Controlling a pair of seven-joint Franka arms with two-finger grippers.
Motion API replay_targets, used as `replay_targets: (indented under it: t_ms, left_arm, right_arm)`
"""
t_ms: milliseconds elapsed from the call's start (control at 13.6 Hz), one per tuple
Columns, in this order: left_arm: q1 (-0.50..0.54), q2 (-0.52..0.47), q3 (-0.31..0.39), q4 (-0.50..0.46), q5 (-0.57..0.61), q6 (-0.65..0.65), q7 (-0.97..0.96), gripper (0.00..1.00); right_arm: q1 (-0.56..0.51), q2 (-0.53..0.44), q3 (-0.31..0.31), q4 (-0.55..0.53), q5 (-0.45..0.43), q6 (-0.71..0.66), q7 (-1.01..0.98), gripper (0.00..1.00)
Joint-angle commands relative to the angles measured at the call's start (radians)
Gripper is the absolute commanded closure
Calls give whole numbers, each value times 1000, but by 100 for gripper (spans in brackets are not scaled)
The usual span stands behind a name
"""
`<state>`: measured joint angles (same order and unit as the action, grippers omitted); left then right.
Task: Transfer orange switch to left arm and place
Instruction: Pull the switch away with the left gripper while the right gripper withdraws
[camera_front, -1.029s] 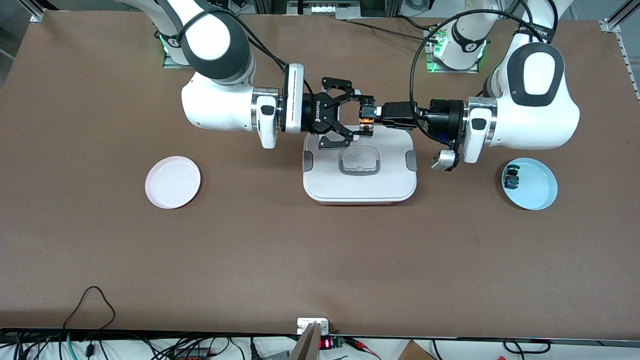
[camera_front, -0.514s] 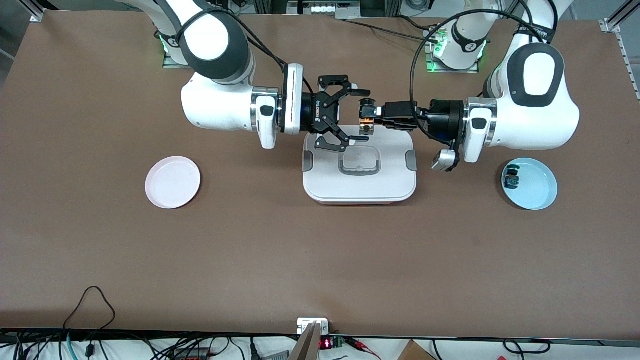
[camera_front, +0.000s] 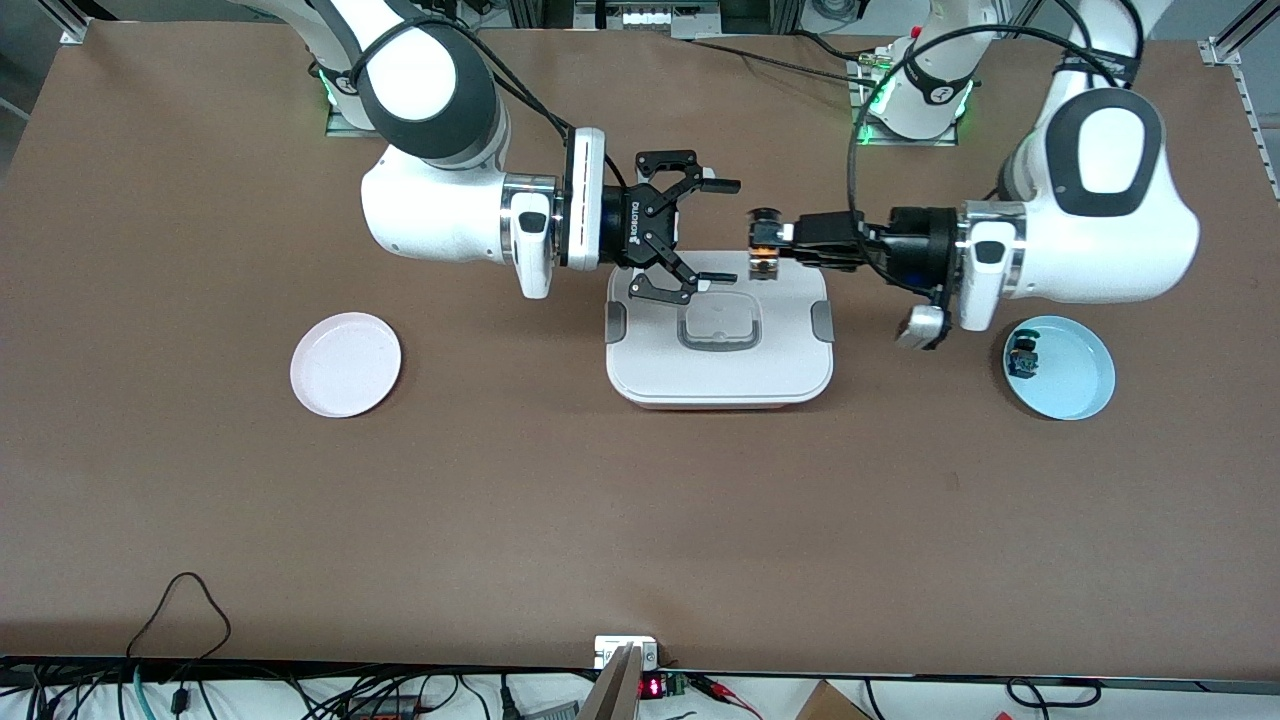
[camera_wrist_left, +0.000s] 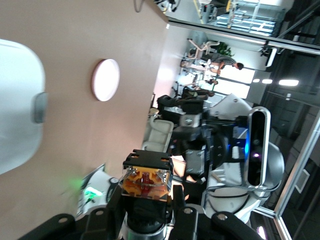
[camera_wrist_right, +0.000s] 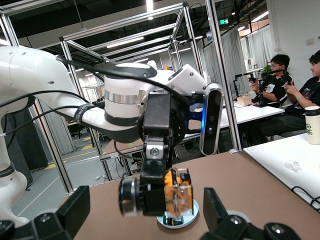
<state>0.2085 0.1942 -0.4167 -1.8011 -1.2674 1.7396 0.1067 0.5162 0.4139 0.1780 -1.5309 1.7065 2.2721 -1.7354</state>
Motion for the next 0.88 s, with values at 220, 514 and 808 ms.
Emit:
replay_targets:
  t_ms: [220,514,808]
  left_arm:
    - [231,-44,-2,-12,302,-221,25,100]
    - [285,-93,3,32,725,-308,13,100]
    - [305,-93,3,-7,1145,-258,14,100]
  right_arm:
    - [-77,-35,-18,-46,19,-97,7,0]
    - [-84,-49,-179,-74,10,-319,14,0]
    - [-84,-49,-304,-78,-40,-451,53,0]
